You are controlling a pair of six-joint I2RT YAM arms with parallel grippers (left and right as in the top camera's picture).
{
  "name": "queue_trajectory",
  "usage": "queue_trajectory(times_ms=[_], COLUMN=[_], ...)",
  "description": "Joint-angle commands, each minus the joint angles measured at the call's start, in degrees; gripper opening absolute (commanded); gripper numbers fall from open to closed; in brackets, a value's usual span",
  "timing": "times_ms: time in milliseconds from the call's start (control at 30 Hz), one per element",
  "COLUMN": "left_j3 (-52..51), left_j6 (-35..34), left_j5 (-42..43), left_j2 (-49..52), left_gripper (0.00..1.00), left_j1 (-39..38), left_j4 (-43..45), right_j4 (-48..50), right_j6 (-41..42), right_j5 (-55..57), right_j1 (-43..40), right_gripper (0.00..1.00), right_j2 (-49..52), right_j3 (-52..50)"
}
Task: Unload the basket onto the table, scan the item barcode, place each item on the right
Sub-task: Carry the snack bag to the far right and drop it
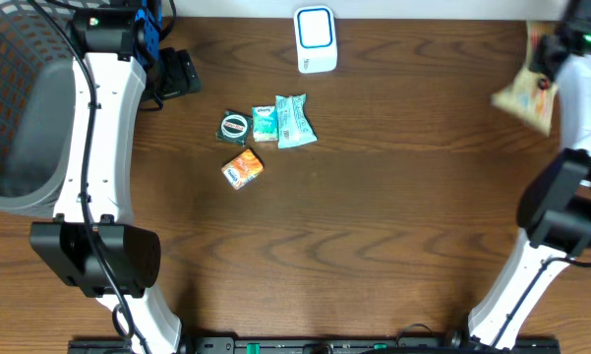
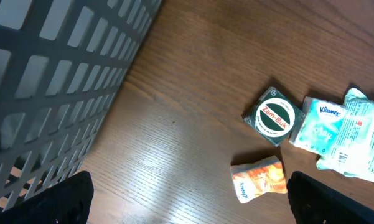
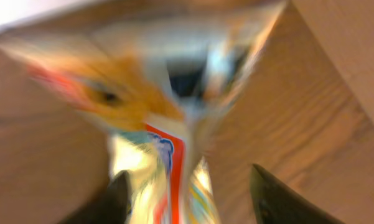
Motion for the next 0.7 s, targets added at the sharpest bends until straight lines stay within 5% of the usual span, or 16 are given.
queue_trajectory(times_ms=[0,67,233,467,567,667], left_j3=[-0.3,-0.3,-0.3,-0.3,-0.3,-0.3], left_j6=[0.5,0.5,0.5,0.5,0.5,0.5], left_j5=[-0.7,-0.7,-0.7,-0.7,-0.7,-0.7], left_j2=[0.6,0.6,0.6,0.6,0.6,0.6], left_gripper=[0.98,0.98,0.98,0.98,0.97,0.98], left_j1=[0.1,0.1,0.1,0.1,0.1,0.1], left_j4=[-0.2,-0.2,-0.2,-0.2,-0.2,-0.2], right_j4=[-1.4,-1.5,-1.5,-6.7,-11.7,-13.5], right_j6=[0.3,0.3,5.5,8.6,7.3,5.3], right_j5=[-11.5,-18.9,-34.9,-67.0,-65.8,-59.3], right_j1=[-3.1,-4.0,-2.6,5.2,10.4,16.7], right_gripper=[0.83,0.99,0.98,0.71,0.53,0.54], right_j2=[0.4,0.4,0.4,0.4,0.4,0.5], right_j3=[-0.3,-0.3,-0.3,-0.4,-0.4,-0.9])
